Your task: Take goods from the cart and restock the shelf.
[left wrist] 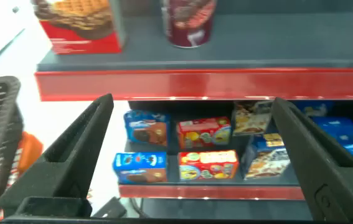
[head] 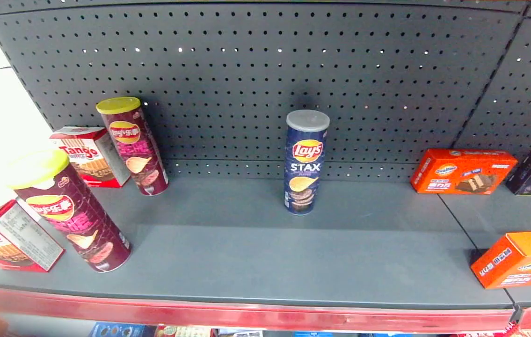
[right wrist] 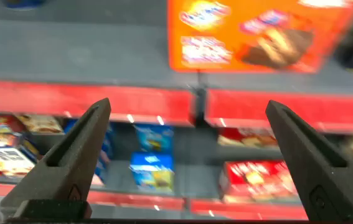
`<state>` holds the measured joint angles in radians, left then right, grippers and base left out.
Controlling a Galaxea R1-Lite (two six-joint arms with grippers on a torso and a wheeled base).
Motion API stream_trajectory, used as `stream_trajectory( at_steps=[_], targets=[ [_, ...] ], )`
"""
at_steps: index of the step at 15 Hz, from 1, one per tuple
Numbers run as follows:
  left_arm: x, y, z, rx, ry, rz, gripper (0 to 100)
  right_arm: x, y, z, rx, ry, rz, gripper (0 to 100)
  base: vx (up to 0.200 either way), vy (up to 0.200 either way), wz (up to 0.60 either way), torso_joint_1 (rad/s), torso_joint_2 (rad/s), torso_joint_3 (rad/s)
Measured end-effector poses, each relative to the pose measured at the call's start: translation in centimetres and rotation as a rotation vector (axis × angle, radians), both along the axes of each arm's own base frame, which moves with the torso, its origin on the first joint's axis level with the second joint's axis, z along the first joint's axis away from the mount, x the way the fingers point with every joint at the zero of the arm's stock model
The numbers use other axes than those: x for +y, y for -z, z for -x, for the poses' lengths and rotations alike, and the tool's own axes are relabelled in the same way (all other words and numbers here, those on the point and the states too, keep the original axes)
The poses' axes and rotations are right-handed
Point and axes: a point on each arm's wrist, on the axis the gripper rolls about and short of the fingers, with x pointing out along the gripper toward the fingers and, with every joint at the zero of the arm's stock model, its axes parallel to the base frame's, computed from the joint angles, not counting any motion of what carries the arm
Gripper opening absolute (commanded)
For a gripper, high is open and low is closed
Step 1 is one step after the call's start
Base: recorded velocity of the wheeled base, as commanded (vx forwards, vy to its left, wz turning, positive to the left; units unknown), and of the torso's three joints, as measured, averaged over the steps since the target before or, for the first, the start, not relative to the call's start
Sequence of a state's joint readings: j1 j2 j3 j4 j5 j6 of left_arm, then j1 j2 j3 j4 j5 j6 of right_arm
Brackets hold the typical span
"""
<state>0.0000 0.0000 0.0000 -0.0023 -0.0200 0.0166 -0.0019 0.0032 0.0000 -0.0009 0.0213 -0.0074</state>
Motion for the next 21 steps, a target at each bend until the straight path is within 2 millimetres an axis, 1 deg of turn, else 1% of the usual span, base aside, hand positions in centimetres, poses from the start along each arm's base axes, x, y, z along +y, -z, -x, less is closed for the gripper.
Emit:
stream_trajectory(
  at_steps=[10,19,21],
  targets=[
    [0.0,0.0,0.0,0.000,0.000,0.000,100,0.0,0.0,0.0,0.000,0.000,-0.003,100,0.000,0.000,0.60,0.003,0.00,0.003],
    [0.0,-0.1,0.0,-0.001,-0.010,0.002,100,0.0,0.0,0.0,-0.001,0.002,-0.004,100,0.000,0.000,0.00,0.000,0.00,0.000],
    [0.0,-1.3,0.2,-0.014,-0.018,0.004,100,0.0,0.0,0.0,0.000,0.002,-0.003,100,0.000,0.000,0.00,0.000,0.00,0.000]
  ],
)
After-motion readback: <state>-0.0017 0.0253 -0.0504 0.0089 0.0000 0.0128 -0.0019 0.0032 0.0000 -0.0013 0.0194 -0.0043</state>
